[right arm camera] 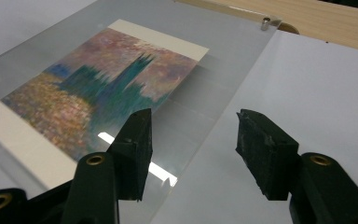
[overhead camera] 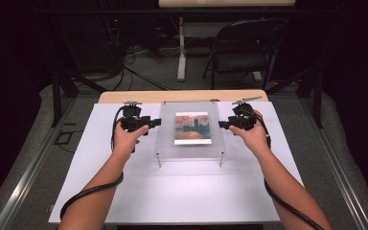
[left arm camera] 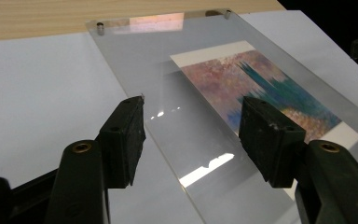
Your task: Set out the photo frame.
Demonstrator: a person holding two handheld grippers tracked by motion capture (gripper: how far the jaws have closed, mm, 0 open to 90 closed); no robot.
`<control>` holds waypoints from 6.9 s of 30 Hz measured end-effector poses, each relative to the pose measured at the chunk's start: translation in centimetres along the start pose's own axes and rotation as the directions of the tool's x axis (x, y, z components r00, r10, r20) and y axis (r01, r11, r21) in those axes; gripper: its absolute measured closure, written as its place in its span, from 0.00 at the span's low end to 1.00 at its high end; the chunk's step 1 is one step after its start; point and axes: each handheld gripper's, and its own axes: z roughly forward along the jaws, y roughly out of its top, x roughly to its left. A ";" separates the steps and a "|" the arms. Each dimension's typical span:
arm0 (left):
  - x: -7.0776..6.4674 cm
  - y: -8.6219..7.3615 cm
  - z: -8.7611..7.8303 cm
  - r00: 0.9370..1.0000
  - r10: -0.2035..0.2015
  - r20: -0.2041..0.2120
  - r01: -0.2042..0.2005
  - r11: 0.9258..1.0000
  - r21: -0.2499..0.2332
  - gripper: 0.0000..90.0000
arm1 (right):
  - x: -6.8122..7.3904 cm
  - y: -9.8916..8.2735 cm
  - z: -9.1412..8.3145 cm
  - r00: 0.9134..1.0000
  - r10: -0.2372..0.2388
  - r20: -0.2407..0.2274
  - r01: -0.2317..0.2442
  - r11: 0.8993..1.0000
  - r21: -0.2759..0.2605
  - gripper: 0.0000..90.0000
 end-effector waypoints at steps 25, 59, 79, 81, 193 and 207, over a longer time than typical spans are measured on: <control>1.5 0.7 5.5 0.993 -0.114 -0.022 0.116 0.986 0.121 0.45 | -1.2 1.2 4.8 0.986 0.164 -0.030 -0.161 0.983 0.088 0.49; 2.1 -0.1 6.9 0.974 -0.225 0.021 0.219 0.962 0.162 0.41 | -2.1 0.2 6.6 0.936 0.332 -0.118 -0.316 0.939 0.137 0.39; 2.1 -0.1 6.7 0.974 -0.226 0.025 0.220 0.965 0.140 0.45 | -2.4 0.0 6.1 0.936 0.333 -0.117 -0.320 0.940 0.114 0.46; 2.1 -0.1 6.6 0.974 -0.224 0.025 0.219 0.966 0.135 0.46 | -2.3 0.0 6.1 0.937 0.328 -0.118 -0.316 0.942 0.111 0.46; -8.3 -8.5 -12.9 0.973 0.204 0.113 -0.176 0.960 -0.216 0.83 | 9.2 -7.3 -14.0 0.992 -0.108 -0.064 0.089 0.965 -0.246 0.87; -8.7 -9.0 -13.0 0.968 0.211 0.136 -0.178 0.959 -0.220 0.74 | 9.1 -8.2 -14.2 0.987 -0.103 -0.121 0.068 0.962 -0.263 0.78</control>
